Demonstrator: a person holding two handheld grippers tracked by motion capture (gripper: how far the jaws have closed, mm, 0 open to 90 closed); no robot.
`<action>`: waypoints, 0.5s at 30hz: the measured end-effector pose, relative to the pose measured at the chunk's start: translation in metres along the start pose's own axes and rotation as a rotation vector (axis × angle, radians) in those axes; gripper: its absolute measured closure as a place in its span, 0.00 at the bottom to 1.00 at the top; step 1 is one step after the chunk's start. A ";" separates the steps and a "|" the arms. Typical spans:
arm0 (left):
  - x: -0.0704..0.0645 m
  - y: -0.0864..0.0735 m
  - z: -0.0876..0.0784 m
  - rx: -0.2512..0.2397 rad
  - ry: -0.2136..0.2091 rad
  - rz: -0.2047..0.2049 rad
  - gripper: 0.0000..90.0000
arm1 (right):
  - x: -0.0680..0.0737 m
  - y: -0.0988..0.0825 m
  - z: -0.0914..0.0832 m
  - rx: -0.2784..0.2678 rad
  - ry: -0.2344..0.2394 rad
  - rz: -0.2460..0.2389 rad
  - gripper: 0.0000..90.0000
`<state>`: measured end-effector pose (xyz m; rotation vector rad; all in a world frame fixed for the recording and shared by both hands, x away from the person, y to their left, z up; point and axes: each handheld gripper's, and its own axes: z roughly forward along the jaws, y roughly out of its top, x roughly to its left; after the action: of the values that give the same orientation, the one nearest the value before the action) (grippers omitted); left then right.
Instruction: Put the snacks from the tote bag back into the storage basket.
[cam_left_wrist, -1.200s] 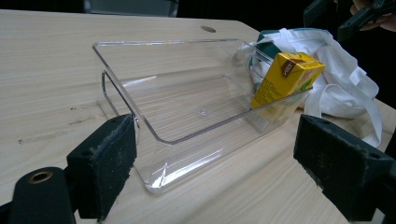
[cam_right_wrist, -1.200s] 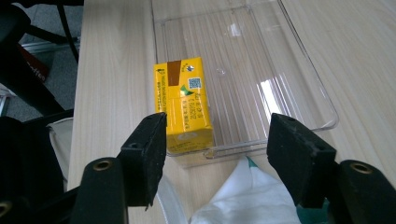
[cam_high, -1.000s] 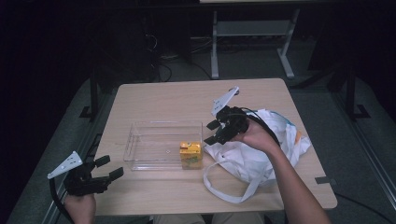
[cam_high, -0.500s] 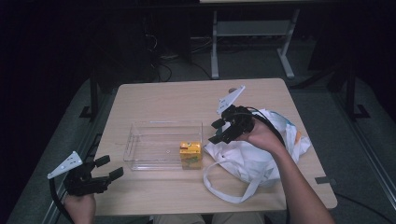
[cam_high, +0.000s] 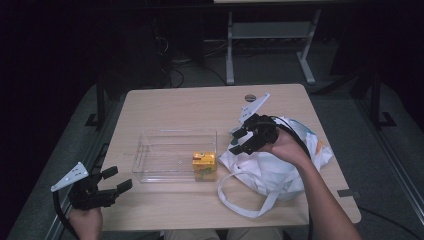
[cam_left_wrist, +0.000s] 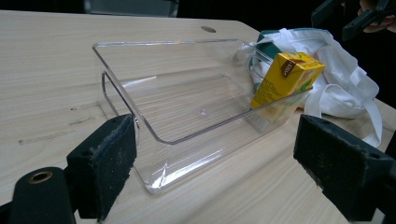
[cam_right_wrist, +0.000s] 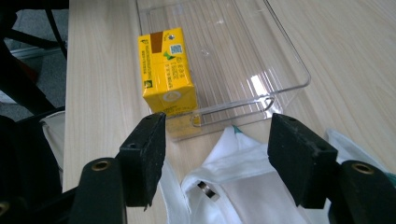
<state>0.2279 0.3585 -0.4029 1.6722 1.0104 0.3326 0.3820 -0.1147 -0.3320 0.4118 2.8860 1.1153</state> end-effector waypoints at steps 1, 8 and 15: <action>0.000 0.000 0.000 0.001 0.000 0.000 0.14 | 0.000 -0.002 -0.001 -0.001 -0.001 0.004 0.40; 0.000 0.000 0.000 0.001 0.000 0.000 0.14 | -0.002 -0.010 -0.005 0.000 -0.009 0.016 0.40; 0.000 0.000 0.000 0.001 0.001 0.002 0.14 | -0.002 -0.017 -0.009 -0.004 -0.016 0.033 0.40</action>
<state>0.2277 0.3585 -0.4028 1.6744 1.0100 0.3338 0.3793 -0.1334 -0.3367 0.4671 2.8730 1.1169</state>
